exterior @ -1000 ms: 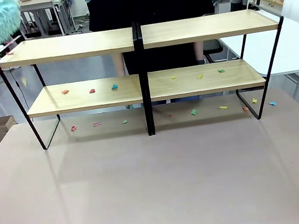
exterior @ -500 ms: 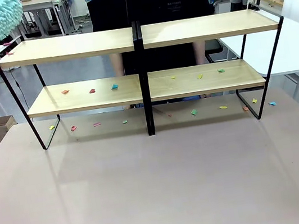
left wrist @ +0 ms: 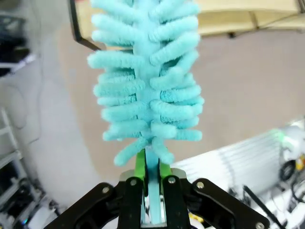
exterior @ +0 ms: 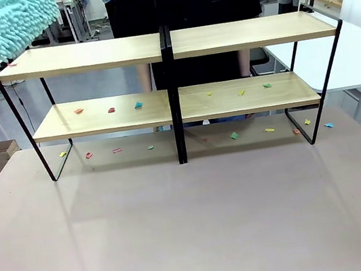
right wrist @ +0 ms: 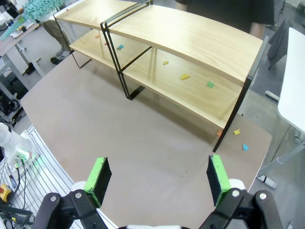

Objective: Clean the shelves.
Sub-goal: Clean a randomly selected level of the Shelf with the Duster.

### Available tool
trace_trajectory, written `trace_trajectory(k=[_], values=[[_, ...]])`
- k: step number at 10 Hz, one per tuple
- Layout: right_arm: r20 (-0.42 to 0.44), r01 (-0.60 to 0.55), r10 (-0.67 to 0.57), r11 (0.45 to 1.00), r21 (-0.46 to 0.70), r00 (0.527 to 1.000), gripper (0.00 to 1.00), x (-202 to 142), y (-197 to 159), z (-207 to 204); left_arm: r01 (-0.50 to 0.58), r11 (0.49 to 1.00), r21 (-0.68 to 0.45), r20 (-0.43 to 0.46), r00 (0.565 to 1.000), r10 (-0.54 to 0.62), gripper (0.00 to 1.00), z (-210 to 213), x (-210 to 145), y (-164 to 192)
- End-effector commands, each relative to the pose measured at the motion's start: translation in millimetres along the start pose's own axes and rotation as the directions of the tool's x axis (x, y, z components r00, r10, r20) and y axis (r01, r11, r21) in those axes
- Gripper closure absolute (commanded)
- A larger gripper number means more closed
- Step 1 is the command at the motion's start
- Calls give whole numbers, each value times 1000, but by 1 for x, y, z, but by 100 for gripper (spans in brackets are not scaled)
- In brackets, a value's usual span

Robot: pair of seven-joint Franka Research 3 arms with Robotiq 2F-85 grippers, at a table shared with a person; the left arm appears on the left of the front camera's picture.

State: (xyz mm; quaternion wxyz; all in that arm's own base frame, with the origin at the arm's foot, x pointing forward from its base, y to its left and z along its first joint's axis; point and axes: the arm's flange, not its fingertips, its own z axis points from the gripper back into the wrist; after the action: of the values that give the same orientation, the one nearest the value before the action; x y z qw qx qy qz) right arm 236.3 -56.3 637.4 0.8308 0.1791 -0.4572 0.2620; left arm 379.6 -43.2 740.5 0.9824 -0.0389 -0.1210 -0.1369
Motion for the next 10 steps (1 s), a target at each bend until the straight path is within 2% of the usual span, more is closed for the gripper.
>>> trace_trajectory(k=[1, 3, 6, 10], values=[[6, -12, 12, 1000, 4, 1000, 0, -1, -1, -1, 49, 991, -121, 8, 999, -49, 88, 24, -56, 28], [6, -12, 12, 1000, 4, 1000, 0, -1, -1, -1, 61, 981, -186, 97, 994, -43, 88, 49, -111, 74], [6, -12, 12, 1000, 4, 1000, 0, -1, -1, -1, 160, 943, -291, 207, 973, -101, 88, 73, -178, 130], [6, -12, 12, 1000, 4, 1000, 0, -1, -1, -1, 148, 936, -318, 211, 974, -82, 88, 65, -195, 142]])
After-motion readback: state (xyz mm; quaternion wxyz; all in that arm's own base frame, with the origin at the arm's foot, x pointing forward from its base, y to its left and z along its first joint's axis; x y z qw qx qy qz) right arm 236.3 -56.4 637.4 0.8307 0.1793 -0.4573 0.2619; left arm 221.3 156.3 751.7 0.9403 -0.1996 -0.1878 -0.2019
